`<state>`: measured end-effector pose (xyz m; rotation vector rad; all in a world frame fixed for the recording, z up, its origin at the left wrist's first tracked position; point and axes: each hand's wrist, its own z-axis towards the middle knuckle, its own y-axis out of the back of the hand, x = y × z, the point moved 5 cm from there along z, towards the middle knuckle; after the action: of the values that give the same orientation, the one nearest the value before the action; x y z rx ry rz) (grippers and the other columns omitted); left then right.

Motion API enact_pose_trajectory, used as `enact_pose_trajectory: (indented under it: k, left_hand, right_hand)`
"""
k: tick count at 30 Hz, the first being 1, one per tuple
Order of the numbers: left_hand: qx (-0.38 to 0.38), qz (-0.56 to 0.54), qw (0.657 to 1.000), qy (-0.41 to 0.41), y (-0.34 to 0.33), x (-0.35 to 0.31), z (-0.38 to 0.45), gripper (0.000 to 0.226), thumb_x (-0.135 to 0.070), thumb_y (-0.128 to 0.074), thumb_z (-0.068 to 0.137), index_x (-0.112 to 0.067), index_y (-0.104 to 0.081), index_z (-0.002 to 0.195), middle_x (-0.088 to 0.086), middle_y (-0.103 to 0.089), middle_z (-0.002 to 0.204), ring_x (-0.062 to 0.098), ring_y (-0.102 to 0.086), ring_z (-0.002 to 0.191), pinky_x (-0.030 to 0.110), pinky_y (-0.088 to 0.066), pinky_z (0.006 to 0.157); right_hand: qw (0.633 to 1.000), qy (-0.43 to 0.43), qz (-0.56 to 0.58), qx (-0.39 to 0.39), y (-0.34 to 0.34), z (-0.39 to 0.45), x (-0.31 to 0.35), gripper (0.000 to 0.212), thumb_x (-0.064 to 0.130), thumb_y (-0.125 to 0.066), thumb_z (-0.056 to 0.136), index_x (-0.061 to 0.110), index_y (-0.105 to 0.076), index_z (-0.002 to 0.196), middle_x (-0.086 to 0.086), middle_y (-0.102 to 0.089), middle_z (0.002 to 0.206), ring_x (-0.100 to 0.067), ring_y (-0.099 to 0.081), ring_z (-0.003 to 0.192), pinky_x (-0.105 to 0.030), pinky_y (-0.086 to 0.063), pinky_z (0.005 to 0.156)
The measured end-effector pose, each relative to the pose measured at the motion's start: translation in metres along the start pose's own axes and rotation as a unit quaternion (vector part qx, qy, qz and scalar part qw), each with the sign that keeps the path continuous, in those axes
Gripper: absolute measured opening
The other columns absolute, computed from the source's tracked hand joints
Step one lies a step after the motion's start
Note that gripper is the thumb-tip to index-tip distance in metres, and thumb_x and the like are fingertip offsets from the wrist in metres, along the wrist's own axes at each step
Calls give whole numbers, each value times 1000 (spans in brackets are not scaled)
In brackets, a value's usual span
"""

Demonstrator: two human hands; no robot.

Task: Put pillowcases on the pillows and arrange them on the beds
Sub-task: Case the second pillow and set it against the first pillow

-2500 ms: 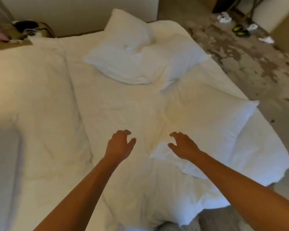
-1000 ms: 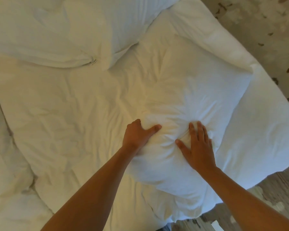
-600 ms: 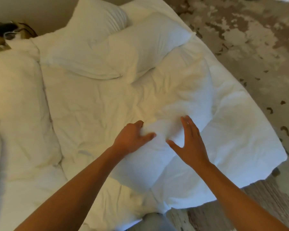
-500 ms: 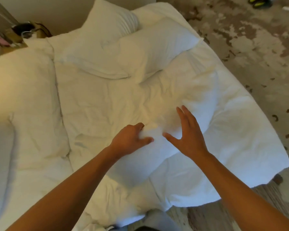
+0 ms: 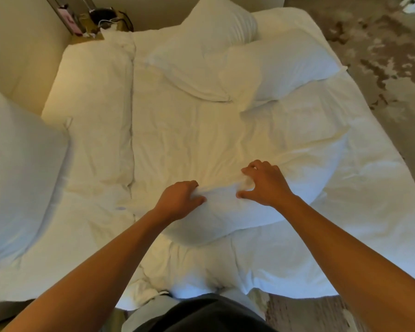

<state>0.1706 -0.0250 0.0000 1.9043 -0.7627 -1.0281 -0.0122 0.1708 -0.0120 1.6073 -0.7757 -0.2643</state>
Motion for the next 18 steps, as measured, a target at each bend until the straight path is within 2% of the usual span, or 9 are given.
enact_pose_trajectory:
  k: [3,5,8,13,16,18]
  left_hand:
    - [-39,-31,999,-5,12,-11,1,24,-45,-63,90,-22,-59,86,-7,-62,79,20,-59,73,32,-41,65]
    - [-51,-40,998,-7,18,-18,2,21,-38,-62,91,-21,-56,79,-9,-56,72,18,-55,67,32,-40,62]
    - [-60,-41,997,-11,25,-23,7,18,-33,-61,94,-21,-58,81,-8,-58,75,19,-56,70,33,-44,63]
    - [-54,-24,998,-13,34,-24,14,14,-26,-58,98,-16,-63,91,-1,-62,88,23,-58,80,39,-50,72]
    - [-63,-7,998,1,41,-22,19,12,-23,-56,100,-15,-63,96,1,-65,95,25,-61,86,42,-52,79]
    - [-69,8,997,20,43,-20,23,8,-22,-54,100,-16,-60,99,1,-66,100,24,-60,88,39,-49,83]
  right_hand:
    - [1000,-12,-5,26,5,3,-9,96,91,-58,69,33,-56,144,5,-58,144,-26,-52,126,-42,-43,103]
    - [999,-22,-12,22,8,4,-14,93,91,-57,69,32,-59,140,5,-62,136,-25,-53,121,-40,-45,100]
    - [1000,-24,8,1,13,8,-22,78,82,-64,77,29,-64,134,0,-61,126,-25,-60,113,-37,-48,90]
    - [997,-16,66,-42,25,23,-33,30,43,-66,99,17,-73,112,-3,-66,104,-31,-68,93,-37,-45,87]
    - [996,-8,57,-74,33,35,-38,23,36,-69,99,15,-76,94,3,-57,82,-30,-64,77,-31,-39,78]
    - [993,7,70,-94,40,42,-40,22,34,-72,97,13,-76,88,7,-51,77,-24,-58,75,-28,-37,74]
